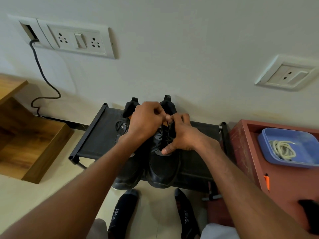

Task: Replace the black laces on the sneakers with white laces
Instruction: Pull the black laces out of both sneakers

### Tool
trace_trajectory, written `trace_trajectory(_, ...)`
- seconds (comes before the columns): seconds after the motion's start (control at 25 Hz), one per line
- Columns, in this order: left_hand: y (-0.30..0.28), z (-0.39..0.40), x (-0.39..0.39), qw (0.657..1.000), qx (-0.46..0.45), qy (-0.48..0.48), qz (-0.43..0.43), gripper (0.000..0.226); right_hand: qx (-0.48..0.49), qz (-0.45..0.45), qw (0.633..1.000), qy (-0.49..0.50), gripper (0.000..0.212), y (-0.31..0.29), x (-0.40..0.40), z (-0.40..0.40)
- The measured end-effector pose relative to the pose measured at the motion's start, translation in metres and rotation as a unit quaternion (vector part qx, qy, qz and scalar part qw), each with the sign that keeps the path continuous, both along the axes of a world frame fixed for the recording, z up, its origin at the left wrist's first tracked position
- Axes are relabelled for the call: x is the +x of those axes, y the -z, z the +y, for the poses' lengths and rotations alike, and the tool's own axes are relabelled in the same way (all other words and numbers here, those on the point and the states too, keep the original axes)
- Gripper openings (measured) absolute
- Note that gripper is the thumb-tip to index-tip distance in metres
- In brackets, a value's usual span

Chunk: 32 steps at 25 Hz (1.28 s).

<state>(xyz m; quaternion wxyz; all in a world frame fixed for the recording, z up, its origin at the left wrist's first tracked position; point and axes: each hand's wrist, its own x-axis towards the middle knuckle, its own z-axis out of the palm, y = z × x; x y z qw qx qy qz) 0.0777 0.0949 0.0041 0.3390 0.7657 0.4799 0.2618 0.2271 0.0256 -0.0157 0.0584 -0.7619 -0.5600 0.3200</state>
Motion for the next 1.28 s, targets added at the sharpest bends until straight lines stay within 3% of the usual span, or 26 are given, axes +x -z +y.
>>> trace_trajectory(0.08,-0.010,0.000,0.001,0.978,-0.139,-0.009,-0.156,0.017,0.000,0.003,1.000,0.004,0.109,0.000,0.000,0.001)
trace_trajectory(0.12,-0.013,0.000,0.000,0.975,-0.148,0.006,-0.163,0.020,-0.003,0.004,1.000,0.007,0.110,0.000,0.000,0.001)
trace_trajectory(0.2,-0.011,0.004,-0.003,0.998,-0.036,0.042,-0.017,0.024,-0.002,0.002,1.000,0.005,0.108,0.000,0.000,0.002)
trace_trajectory(0.28,-0.005,0.004,-0.006,0.978,0.082,0.056,0.181,0.023,0.004,-0.002,1.000,-0.002,0.102,-0.001,-0.001,0.001)
trace_trajectory(0.32,-0.003,0.004,-0.007,0.971,0.107,0.051,0.207,0.018,0.006,-0.002,1.000,-0.004,0.100,-0.001,0.000,0.000)
trace_trajectory(0.36,-0.002,0.004,-0.008,0.976,0.115,0.041,0.183,0.015,0.008,0.000,1.000,-0.004,0.099,0.000,0.000,0.000)
trace_trajectory(0.44,-0.009,0.001,-0.006,0.998,0.051,0.010,-0.022,0.015,0.011,0.005,1.000,-0.001,0.100,0.001,0.000,-0.001)
trace_trajectory(0.52,-0.023,-0.002,0.000,0.965,-0.074,-0.009,-0.251,0.017,0.014,0.008,1.000,-0.001,0.099,0.002,0.000,0.000)
trace_trajectory(0.56,-0.028,-0.004,0.002,0.946,-0.113,-0.013,-0.303,0.016,0.012,0.009,1.000,0.000,0.099,0.001,-0.001,0.001)
trace_trajectory(0.6,-0.029,-0.005,0.003,0.947,-0.117,-0.013,-0.299,0.015,0.012,0.009,1.000,0.000,0.098,0.001,-0.001,0.001)
trace_trajectory(0.64,-0.026,-0.003,0.004,0.965,-0.085,-0.005,-0.248,0.015,0.014,0.007,1.000,-0.001,0.099,0.001,0.000,0.001)
trace_trajectory(0.72,-0.012,0.007,0.000,0.998,0.021,0.050,-0.045,0.021,0.010,0.004,1.000,0.001,0.102,0.002,0.000,0.001)
trace_trajectory(0.8,-0.003,0.011,-0.006,0.977,0.094,0.116,0.150,0.021,0.011,0.003,1.000,-0.001,0.103,0.003,0.001,0.000)
trace_trajectory(0.88,-0.001,0.009,-0.007,0.954,0.144,0.121,0.232,0.013,0.016,0.004,1.000,-0.006,0.103,0.003,0.001,0.000)
trace_trajectory(0.96,-0.004,0.007,-0.006,0.950,0.173,0.088,0.243,0.008,0.016,0.006,1.000,-0.005,0.100,0.002,0.001,0.001)
trace_trajectory(1.04,-0.008,0.007,-0.006,0.965,0.175,0.028,0.191,0.013,0.017,0.006,1.000,-0.005,0.097,0.001,0.001,0.001)
trace_trajectory(1.12,-0.019,0.010,-0.007,0.992,0.121,-0.040,0.015,0.013,0.013,0.008,1.000,-0.002,0.096,0.001,0.000,0.002)
trace_trajectory(1.2,-0.028,0.012,-0.007,0.971,-0.016,-0.057,-0.233,0.014,0.009,0.011,1.000,0.003,0.097,0.002,0.000,0.001)
trace_trajectory(1.24,-0.030,0.009,-0.005,0.952,-0.084,-0.057,-0.290,0.017,0.011,0.011,1.000,0.002,0.098,0.003,0.001,0.001)
trace_trajectory(1.28,-0.027,0.007,-0.003,0.952,-0.117,-0.048,-0.280,0.020,0.014,0.009,1.000,-0.001,0.099,0.003,0.000,0.000)
